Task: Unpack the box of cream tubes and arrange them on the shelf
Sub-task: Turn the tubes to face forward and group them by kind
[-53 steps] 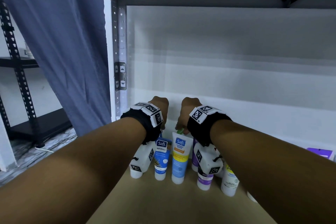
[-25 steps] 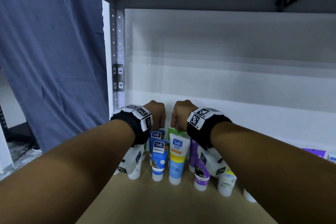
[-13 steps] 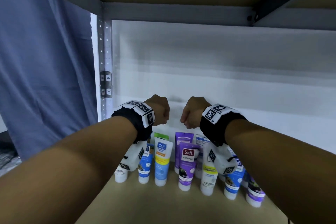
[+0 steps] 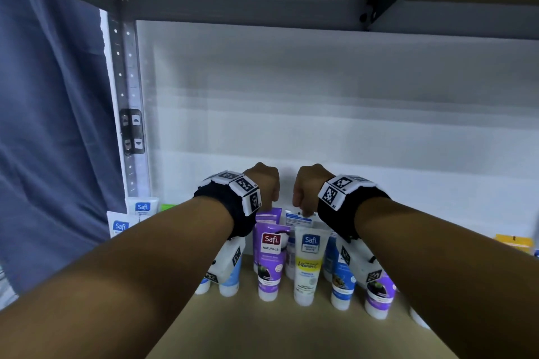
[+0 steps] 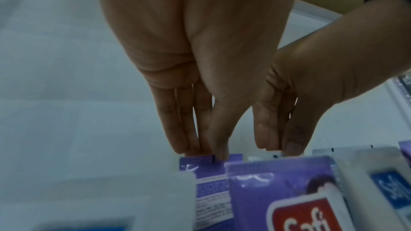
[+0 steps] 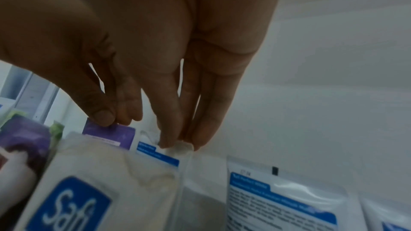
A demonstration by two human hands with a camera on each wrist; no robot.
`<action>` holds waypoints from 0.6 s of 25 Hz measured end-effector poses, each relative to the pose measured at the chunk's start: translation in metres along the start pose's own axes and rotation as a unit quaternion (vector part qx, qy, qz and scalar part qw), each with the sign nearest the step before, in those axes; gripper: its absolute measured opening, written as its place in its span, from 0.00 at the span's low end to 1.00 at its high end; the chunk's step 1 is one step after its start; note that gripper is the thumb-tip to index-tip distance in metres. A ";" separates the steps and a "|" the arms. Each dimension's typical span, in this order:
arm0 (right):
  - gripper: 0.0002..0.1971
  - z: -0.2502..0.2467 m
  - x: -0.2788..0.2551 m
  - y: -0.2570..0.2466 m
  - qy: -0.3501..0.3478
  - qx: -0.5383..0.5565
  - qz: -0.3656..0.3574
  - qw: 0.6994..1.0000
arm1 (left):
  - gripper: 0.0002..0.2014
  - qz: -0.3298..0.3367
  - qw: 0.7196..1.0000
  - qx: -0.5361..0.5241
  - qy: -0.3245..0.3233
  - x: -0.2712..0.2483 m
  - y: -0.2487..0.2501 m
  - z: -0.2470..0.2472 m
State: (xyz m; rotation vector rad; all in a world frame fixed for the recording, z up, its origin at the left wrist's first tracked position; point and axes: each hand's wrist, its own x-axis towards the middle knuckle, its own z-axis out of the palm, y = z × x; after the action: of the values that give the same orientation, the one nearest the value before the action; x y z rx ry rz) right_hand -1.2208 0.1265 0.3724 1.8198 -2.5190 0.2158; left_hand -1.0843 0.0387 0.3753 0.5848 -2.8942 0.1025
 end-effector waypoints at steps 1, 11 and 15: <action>0.11 0.001 0.000 0.001 -0.002 -0.003 -0.014 1.000 | 0.12 0.003 1.000 0.003 -0.006 0.001 0.001 0.002; 0.16 0.008 0.001 0.005 0.013 -0.048 -0.038 0.998 | 0.18 -0.001 0.999 -0.014 -0.045 -0.004 0.008 -0.005; 0.16 0.008 0.000 0.005 0.013 -0.037 -0.033 0.999 | 0.19 -0.005 0.998 -0.022 -0.057 -0.003 0.005 -0.006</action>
State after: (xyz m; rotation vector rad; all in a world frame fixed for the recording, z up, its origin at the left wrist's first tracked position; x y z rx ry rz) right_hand -1.2253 0.1266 0.3637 1.8547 -2.4114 0.1421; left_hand -1.0824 0.0448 0.3800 0.6154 -2.9940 0.0034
